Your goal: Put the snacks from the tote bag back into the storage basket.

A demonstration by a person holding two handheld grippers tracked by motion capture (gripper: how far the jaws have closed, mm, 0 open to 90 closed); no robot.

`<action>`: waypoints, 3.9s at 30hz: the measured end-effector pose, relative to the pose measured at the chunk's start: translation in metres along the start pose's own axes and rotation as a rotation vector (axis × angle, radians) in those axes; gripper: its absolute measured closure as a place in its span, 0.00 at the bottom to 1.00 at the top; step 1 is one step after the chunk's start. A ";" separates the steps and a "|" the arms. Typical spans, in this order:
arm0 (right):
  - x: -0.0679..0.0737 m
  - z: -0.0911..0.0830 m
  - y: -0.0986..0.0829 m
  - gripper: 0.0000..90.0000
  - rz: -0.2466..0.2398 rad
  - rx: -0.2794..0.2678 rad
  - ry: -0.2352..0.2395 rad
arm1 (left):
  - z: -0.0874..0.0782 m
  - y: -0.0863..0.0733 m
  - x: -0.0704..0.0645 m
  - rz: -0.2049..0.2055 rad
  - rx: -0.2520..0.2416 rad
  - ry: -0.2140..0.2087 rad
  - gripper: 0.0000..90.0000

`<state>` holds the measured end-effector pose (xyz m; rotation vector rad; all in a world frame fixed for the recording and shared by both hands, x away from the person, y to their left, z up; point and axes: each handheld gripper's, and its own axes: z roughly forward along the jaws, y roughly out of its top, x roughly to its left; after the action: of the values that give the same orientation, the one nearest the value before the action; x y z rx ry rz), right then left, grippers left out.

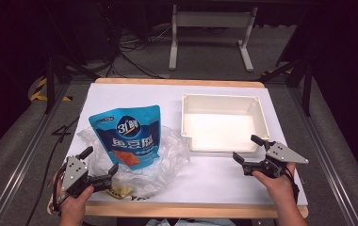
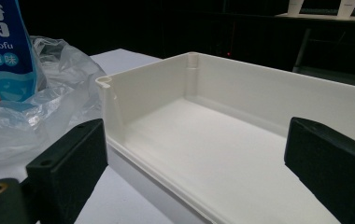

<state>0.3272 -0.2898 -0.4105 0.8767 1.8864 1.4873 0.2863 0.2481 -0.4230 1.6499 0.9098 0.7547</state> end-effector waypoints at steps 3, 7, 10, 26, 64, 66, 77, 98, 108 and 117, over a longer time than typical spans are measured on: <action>-0.001 -0.002 0.000 0.07 0.001 -0.004 -0.003 | 0.000 0.001 -0.001 0.010 0.000 0.003 0.03; -0.002 -0.001 0.000 0.06 0.010 0.008 0.015 | 0.001 0.001 -0.001 0.011 -0.001 0.004 0.03; -0.001 0.000 0.002 0.06 0.012 0.002 0.022 | 0.002 0.001 -0.001 0.006 -0.001 0.004 0.03; 0.007 0.011 0.042 0.07 0.009 -0.007 0.077 | 0.004 0.001 -0.002 0.011 0.009 0.005 0.03; 0.083 0.094 0.107 0.06 -0.093 0.039 0.363 | 0.005 0.002 -0.001 0.022 -0.003 -0.001 0.03; 0.091 0.100 0.108 0.06 -0.090 0.031 0.384 | 0.005 0.002 -0.001 0.022 -0.003 -0.001 0.03; 0.116 0.136 0.108 0.04 -0.065 0.018 0.436 | 0.005 0.002 0.000 0.013 -0.004 -0.001 0.03; 0.147 0.177 0.093 0.09 -0.081 -0.028 0.462 | 0.004 0.001 0.001 0.013 0.000 0.001 0.03; 0.161 0.198 0.075 0.10 -0.131 0.020 0.448 | 0.004 0.002 0.001 0.008 0.002 -0.001 0.03; 0.171 0.211 0.061 0.09 -0.126 0.010 0.455 | 0.004 0.002 0.001 0.011 -0.002 -0.001 0.03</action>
<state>0.3932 -0.0192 -0.4035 0.4322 2.2212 1.7029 0.2904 0.2470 -0.4218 1.6541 0.9000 0.7619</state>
